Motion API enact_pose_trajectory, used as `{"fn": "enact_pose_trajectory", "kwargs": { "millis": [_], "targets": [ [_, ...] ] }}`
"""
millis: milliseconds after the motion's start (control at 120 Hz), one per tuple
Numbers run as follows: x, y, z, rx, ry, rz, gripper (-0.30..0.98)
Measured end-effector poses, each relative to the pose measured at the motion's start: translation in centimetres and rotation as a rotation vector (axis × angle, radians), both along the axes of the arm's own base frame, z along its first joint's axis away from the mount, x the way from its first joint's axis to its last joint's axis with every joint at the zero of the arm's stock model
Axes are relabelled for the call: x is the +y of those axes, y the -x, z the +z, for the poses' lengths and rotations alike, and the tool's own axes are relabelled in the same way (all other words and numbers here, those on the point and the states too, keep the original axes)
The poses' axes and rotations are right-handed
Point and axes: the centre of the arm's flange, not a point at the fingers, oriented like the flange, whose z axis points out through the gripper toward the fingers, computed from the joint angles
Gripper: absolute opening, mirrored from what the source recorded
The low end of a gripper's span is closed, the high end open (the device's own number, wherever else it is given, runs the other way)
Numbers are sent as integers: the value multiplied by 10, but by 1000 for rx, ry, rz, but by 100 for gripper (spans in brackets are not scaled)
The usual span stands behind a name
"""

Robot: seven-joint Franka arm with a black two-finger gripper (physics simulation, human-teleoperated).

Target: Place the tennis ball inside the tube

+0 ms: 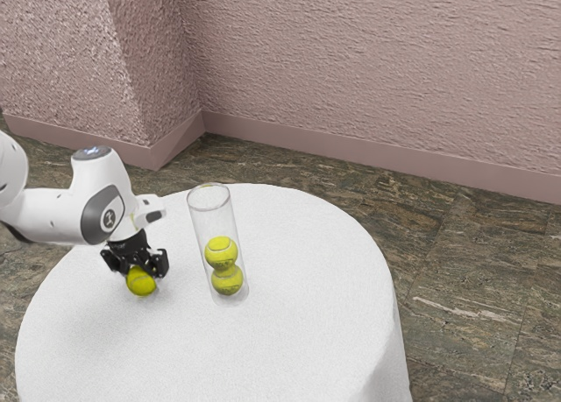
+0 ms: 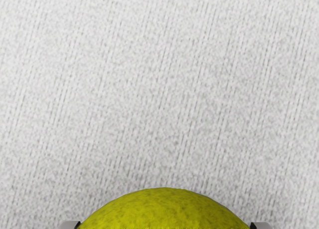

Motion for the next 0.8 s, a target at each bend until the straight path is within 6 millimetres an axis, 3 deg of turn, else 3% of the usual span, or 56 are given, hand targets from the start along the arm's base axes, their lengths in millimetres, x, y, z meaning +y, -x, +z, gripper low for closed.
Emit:
{"fn": "enact_pose_trajectory", "kwargs": {
  "millis": [67, 200, 375, 450, 600, 800],
  "targets": [
    [0, -2, 11, -18, -5, -6, 32],
    [-6, -9, 53, -63, -39, -51, 29],
    [-13, -42, 168, -146, -169, -127, 26],
    [-15, -52, 202, -144, -217, -136, 28],
    [-19, -55, 236, -100, -279, -133, 32],
    [-36, -57, 253, -60, -327, -142, 35]
  ]
}}
